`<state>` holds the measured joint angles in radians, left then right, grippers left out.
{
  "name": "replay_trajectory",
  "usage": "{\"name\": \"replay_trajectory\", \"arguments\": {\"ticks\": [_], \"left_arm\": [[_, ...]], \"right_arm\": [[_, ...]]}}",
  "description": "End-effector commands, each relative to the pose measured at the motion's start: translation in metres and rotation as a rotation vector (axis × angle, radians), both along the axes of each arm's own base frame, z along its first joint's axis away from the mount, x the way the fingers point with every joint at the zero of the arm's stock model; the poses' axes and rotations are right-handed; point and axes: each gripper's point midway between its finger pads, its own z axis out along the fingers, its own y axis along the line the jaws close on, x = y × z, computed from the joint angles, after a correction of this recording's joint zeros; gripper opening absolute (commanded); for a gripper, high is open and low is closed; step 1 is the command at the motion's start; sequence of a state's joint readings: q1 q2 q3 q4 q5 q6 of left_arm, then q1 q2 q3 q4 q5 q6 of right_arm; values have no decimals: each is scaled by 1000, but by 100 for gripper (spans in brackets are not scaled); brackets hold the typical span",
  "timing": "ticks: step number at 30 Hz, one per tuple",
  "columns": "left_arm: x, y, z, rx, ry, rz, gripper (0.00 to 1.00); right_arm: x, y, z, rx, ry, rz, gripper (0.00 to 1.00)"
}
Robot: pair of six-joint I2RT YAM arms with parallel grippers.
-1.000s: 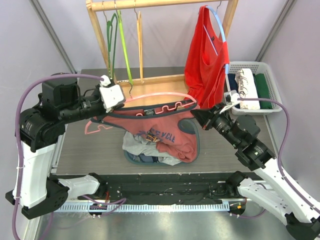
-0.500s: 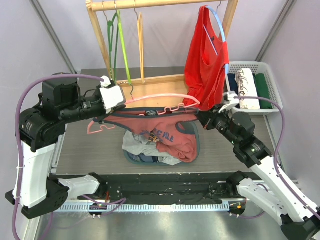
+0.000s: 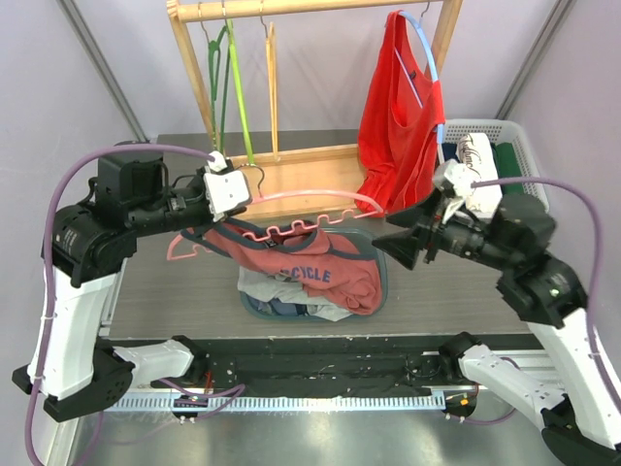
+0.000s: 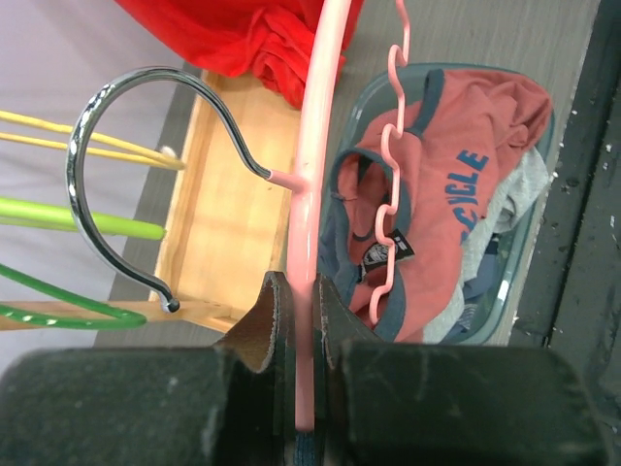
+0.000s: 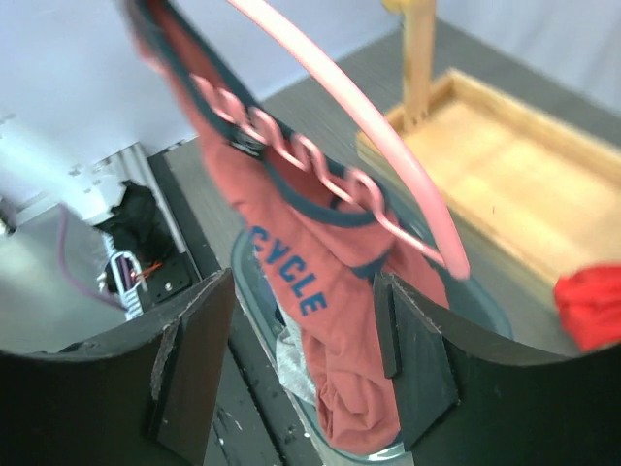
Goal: Remove the tank top from the hanger
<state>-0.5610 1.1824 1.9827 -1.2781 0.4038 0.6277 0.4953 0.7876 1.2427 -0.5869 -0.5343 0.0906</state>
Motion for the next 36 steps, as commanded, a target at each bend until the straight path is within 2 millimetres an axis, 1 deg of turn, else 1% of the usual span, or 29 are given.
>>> {"name": "replay_trajectory", "arguments": {"ticks": [1, 2, 3, 4, 5, 6, 9, 10, 12, 14, 16, 18, 19, 21, 22, 23, 25, 26, 28, 29, 33, 36], "left_arm": [[-9, -14, -7, -3, 10, -103, 0], [-15, -17, -11, 2, 21, -134, 0], [-22, -20, -17, 11, 53, -170, 0], [-26, -24, -23, 20, 75, -201, 0], [-29, -27, -28, 28, 91, -222, 0], [-35, -31, -33, 34, 114, -252, 0], [-42, -41, -39, 20, 165, -281, 0], [-42, -43, -39, 16, 170, -278, 0], [-43, -46, -41, 22, 170, -290, 0], [-40, -48, -39, 27, 155, -284, 0], [-38, -51, -36, 25, 136, -284, 0], [-31, -53, -33, 37, 106, -271, 0], [-29, -54, -32, 42, 94, -272, 0], [-21, -57, -31, 63, 71, -265, 0], [-19, -58, -25, 61, 48, -262, 0], [-17, -58, -25, 72, 39, -255, 0], [-14, -58, -22, 79, 15, -252, 0], [-13, -58, -21, 80, 4, -252, 0], [-11, -57, -19, 85, -10, -244, 0], [-11, -57, -19, 86, -14, -246, 0], [-13, -55, -15, 86, -28, -249, 0], [-19, -53, -11, 84, -30, -260, 0]], "right_arm": [[-29, -4, 26, -80, -115, 134, 67], [-31, -4, 38, -69, -157, 139, 67], [-25, -1, 44, -74, -197, 147, 68], [-24, 1, 48, -73, -210, 159, 68], [-27, 5, 57, -64, -232, 193, 69], [-19, 12, 53, -75, -215, 223, 69], [-27, 27, 56, -56, -226, 363, 70], [-22, 33, 53, -47, -188, 375, 70], [-21, 38, 53, -42, -182, 396, 71], [-16, 43, 51, -47, -169, 405, 71], [-14, 51, 45, -69, -157, 422, 71], [-16, 56, 42, -94, -145, 436, 71], [-13, 64, 41, -117, -152, 445, 71], [-15, 70, 33, -159, -127, 462, 70], [-19, 77, 35, -174, -137, 476, 69], [-17, 82, 24, -210, -111, 487, 67], [-21, 90, 21, -240, -111, 500, 66], [-19, 93, 14, -260, -91, 506, 66], [-20, 95, 14, -274, -89, 508, 66], [-19, 96, 10, -290, -81, 501, 66], [-12, 93, 8, -317, -86, 454, 64], [-6, 90, 6, -331, -92, 416, 63]]}}
